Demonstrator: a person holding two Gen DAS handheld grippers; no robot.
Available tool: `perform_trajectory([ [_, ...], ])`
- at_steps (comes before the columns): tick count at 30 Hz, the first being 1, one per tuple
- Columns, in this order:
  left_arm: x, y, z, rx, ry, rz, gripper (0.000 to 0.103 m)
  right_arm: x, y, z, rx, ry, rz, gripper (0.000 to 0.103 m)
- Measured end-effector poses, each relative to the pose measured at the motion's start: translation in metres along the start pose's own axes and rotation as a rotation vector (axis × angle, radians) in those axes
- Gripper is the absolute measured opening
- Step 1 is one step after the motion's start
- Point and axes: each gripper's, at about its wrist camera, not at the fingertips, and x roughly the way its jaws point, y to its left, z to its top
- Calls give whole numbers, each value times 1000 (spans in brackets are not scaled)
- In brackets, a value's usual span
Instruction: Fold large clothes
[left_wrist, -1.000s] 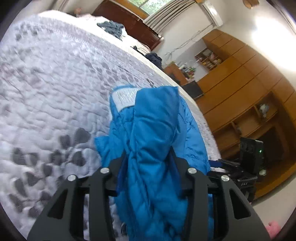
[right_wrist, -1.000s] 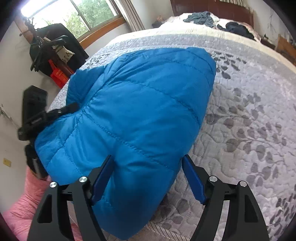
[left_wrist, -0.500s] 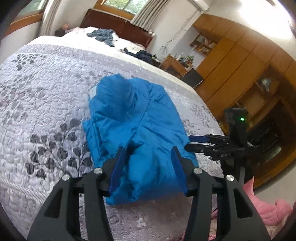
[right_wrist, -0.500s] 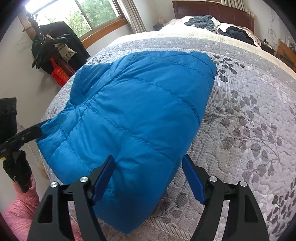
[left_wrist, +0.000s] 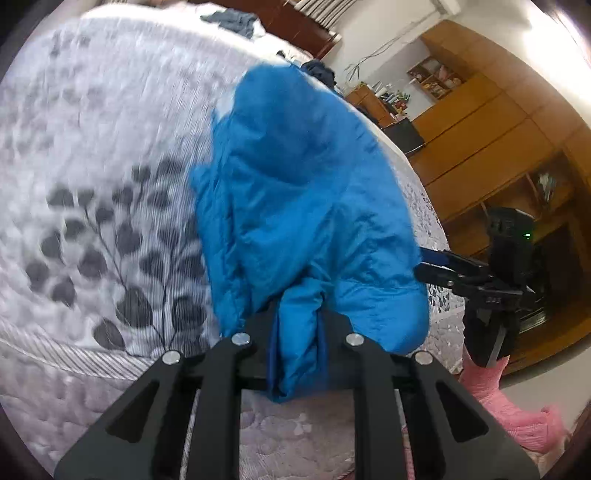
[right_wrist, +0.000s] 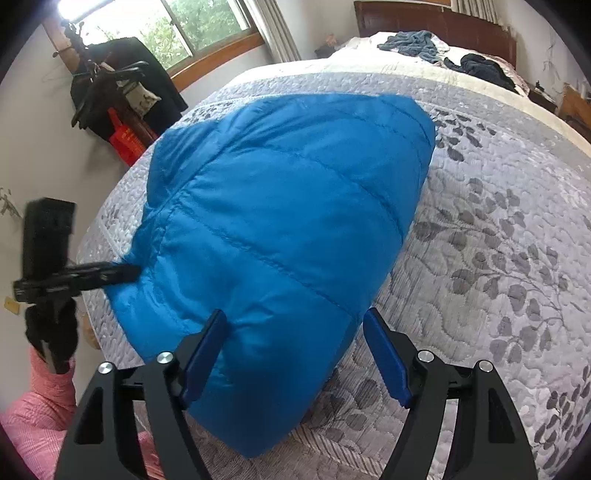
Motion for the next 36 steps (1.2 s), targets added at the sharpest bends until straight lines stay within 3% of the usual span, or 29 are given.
perform_trajectory([
  [7,-4,8,-6,11,-13,-35,19,7,-1,3,8,16,15,78],
  [11,-32,-2,5,61,-41,-20,32,-2,-1,1,4,10,32,78],
  [14,-53,-3,23,79,-117,13,54,-5,0,1,-5,7,16,78],
  [17,-56,-1,55,88,-157,36,56,-4,0,3,0,10,21,78],
  [22,-29,1,99,30,-122,23,55,-1,-3,3,11,12,31,78],
  [23,-23,2,106,28,-111,15,52,-1,-4,3,15,13,34,78],
  [24,-19,4,111,15,-108,10,42,0,-4,4,17,14,35,78],
  [26,-12,9,122,-25,-98,-8,35,1,-6,6,18,17,34,78],
  [31,12,25,131,-74,-59,25,29,5,-7,12,12,12,31,79],
  [33,28,34,122,-83,-20,44,29,6,-6,14,11,11,34,79],
  [36,34,41,111,-89,-23,38,30,9,-6,15,11,14,45,80],
])
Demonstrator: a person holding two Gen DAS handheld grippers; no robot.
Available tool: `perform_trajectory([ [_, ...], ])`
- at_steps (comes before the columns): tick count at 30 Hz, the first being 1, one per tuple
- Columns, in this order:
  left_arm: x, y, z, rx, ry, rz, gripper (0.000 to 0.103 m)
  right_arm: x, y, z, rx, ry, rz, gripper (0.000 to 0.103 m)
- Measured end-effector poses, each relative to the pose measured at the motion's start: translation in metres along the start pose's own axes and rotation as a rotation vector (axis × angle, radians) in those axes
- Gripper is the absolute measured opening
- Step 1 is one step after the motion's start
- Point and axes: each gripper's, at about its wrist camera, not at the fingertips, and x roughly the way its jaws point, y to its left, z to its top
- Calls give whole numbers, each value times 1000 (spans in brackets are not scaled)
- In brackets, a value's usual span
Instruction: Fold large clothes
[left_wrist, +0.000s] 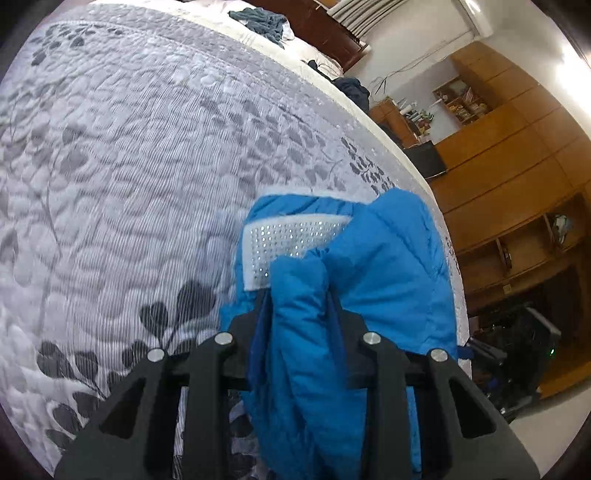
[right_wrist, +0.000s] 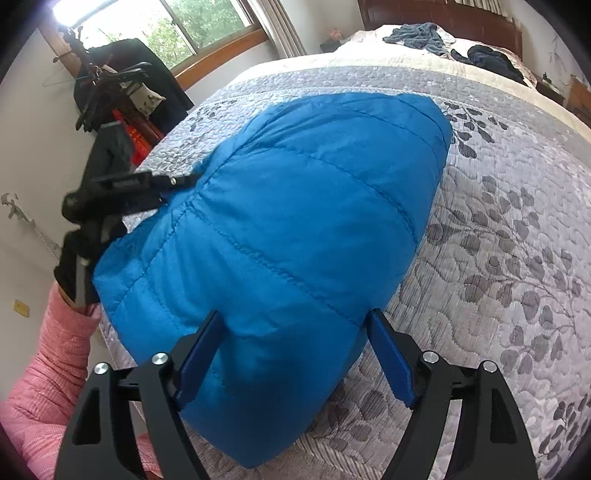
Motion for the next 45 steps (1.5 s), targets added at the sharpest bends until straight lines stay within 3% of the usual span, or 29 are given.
perform_trajectory([
  [5,-13,2,-6,-4,-10,-26,31,-3,-9,3,36,-8,52,80],
  [7,-21,1,-7,0,-16,-53,40,-8,-17,6,63,-25,84,80],
  [9,-31,-2,-10,-1,-29,-82,63,-11,-28,9,106,-34,127,82],
  [15,-43,-14,-15,46,-59,-78,74,-9,-52,14,180,-39,170,83],
  [28,-14,-17,-21,110,28,-88,85,9,-82,13,270,-38,317,89],
  [35,12,7,-17,55,94,-210,92,28,-96,10,301,-23,379,90],
  [42,29,17,-17,71,129,-324,100,47,-95,9,314,-9,456,96],
  [45,35,14,-17,88,134,-340,100,57,-90,10,314,3,485,100],
])
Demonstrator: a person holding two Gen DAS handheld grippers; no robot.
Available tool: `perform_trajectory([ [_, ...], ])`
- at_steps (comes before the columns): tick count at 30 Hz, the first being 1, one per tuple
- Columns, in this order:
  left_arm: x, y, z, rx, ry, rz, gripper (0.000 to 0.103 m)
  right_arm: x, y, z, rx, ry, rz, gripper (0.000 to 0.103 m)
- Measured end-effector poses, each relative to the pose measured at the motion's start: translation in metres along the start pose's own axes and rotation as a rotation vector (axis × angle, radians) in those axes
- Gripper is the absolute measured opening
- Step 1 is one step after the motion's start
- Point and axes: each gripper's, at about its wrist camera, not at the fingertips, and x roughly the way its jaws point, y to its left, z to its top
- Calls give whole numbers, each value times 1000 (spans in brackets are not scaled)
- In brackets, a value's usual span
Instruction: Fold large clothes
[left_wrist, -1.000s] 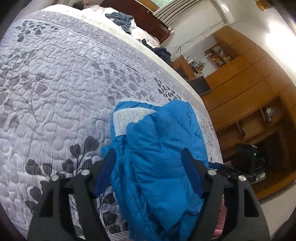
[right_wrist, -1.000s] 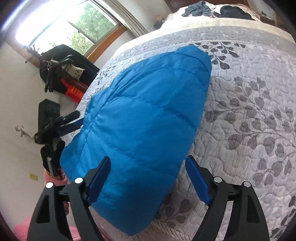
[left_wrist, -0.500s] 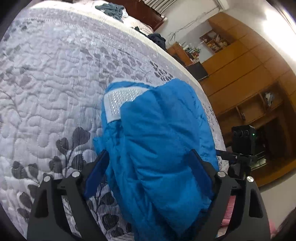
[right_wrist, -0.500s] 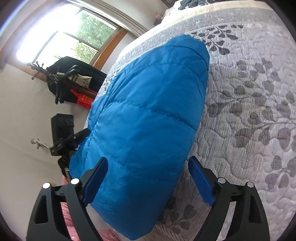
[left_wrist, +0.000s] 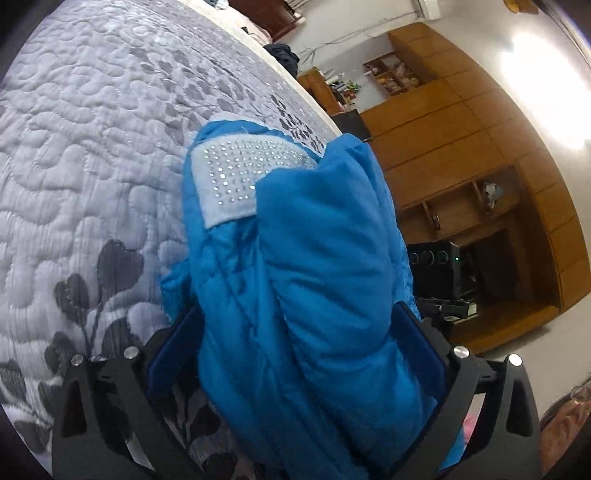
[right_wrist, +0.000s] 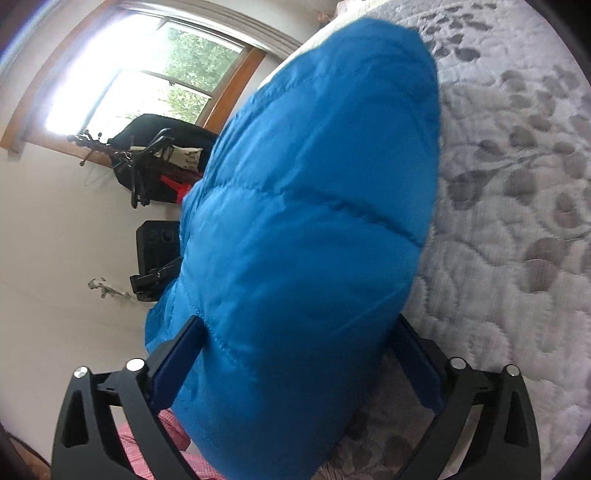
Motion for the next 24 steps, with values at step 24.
perform_trajectory([
  [24,34,-23,-4,63,-29,-53,79,12,26,-2,-80,-39,-18,81],
])
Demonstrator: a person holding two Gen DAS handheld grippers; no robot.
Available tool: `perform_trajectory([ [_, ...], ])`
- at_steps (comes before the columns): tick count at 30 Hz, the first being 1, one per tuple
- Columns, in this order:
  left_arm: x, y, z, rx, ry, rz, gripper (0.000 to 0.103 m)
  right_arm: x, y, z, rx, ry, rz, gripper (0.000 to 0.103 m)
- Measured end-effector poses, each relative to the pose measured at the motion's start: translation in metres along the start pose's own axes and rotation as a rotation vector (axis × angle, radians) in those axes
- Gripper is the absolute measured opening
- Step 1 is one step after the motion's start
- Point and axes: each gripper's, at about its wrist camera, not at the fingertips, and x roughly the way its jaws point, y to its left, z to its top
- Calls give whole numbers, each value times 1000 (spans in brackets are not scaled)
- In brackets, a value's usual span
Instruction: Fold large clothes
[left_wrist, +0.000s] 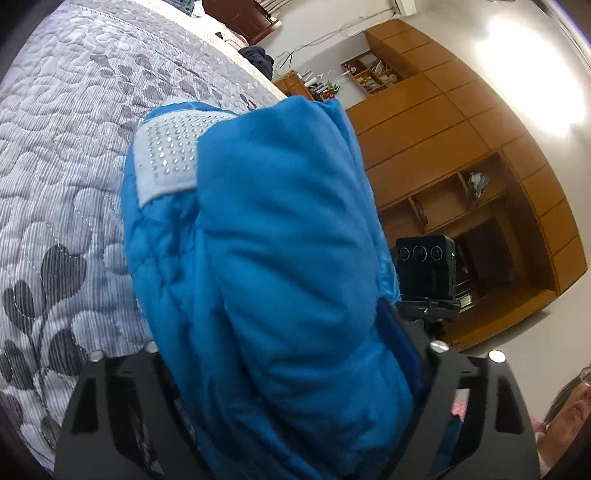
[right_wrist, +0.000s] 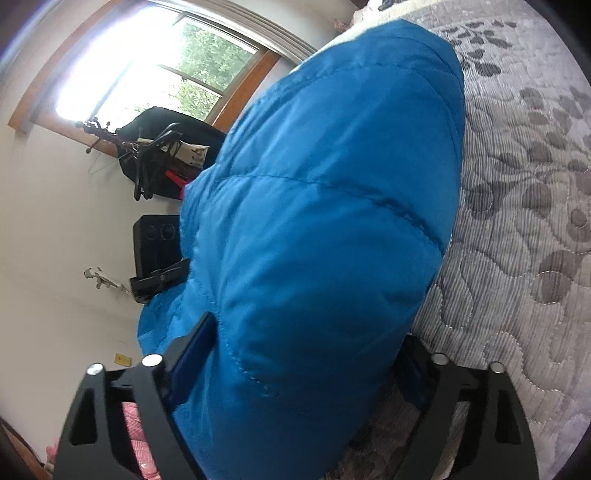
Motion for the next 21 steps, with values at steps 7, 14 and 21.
perform_trajectory([
  [7,8,-18,-4,41,-22,-23,66,-21,10,-4,-47,-35,-6,67],
  [14,45,-56,8,83,11,-72,64,-75,12,-7,-67,-94,-63,65],
  [21,109,-103,40,132,31,-94,63,-152,-1,3,-69,-142,-172,65],
])
